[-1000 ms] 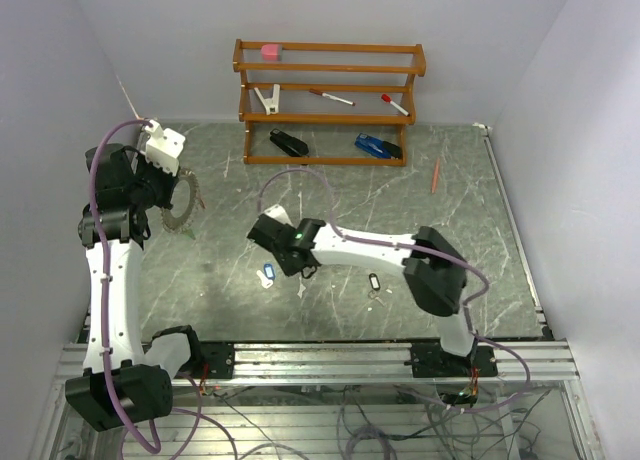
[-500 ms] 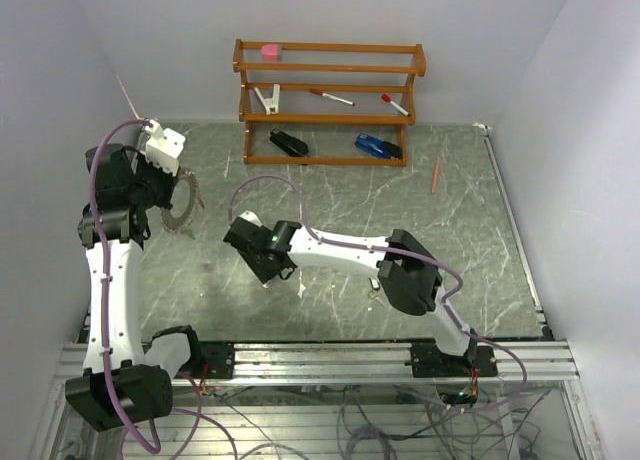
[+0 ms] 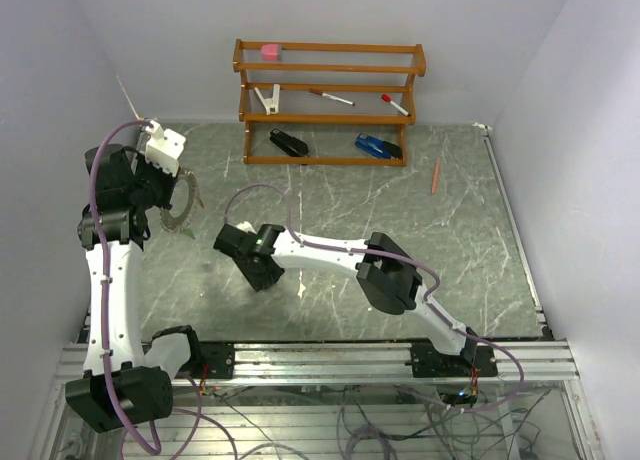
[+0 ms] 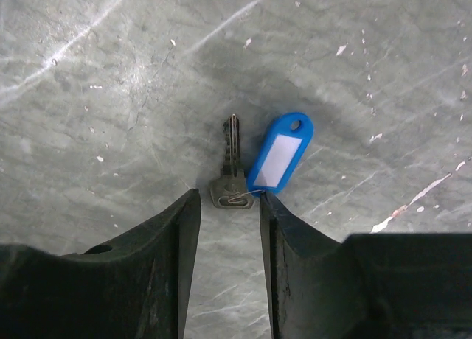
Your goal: Put the keys on the keyring
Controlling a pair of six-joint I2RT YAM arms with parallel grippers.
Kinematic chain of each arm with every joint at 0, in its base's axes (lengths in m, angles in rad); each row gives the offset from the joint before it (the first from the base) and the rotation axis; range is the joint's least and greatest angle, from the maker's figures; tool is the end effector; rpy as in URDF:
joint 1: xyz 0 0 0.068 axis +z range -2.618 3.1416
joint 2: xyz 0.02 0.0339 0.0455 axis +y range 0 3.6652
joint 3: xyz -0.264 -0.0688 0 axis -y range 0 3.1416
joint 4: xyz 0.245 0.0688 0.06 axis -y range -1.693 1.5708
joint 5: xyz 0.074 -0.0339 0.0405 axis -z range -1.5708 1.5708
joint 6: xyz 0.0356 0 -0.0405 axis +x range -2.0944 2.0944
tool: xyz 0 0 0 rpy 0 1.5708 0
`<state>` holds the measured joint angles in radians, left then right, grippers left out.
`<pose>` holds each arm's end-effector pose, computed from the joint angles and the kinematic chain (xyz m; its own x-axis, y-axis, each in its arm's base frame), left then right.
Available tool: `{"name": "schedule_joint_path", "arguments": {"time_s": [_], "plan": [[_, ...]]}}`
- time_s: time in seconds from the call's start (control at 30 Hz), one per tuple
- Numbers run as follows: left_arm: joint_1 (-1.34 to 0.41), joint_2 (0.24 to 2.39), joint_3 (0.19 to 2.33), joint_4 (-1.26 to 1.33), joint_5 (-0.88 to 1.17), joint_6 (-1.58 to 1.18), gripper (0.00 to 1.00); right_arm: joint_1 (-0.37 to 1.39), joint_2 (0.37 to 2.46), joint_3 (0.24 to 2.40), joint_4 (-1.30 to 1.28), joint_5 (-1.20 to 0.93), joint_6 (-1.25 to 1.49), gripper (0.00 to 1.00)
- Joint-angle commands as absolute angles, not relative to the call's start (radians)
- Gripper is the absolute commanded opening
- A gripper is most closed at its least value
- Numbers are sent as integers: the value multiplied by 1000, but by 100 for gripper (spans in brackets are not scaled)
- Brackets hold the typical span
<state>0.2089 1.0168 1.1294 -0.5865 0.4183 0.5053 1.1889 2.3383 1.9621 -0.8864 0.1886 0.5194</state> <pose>0.2110 0.0299 0.3765 -0.3112 0.3862 -0.8683 0.3597 0.8936 0.2685 0.1874 0.4488 0.1654 -0.7502 -0.5597 -0.3520 -0.5966 0.8025 -0.0045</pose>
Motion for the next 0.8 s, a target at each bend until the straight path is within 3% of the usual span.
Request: {"name": "schedule_joint_path", "arguments": {"time_s": [0.0, 0.2, 0.5, 0.77], "plan": [[222, 990, 1146, -530, 420, 515, 7, 1193, 2354, 1979, -933, 184, 546, 38], [221, 990, 1143, -527, 421, 514, 7, 1194, 2334, 1935, -911, 195, 549, 29], [220, 992, 1141, -526, 424, 515, 7, 1191, 2279, 1852, -850, 212, 527, 27], [220, 992, 1147, -528, 426, 512, 7, 1177, 2266, 1905, -870, 251, 553, 34]]}}
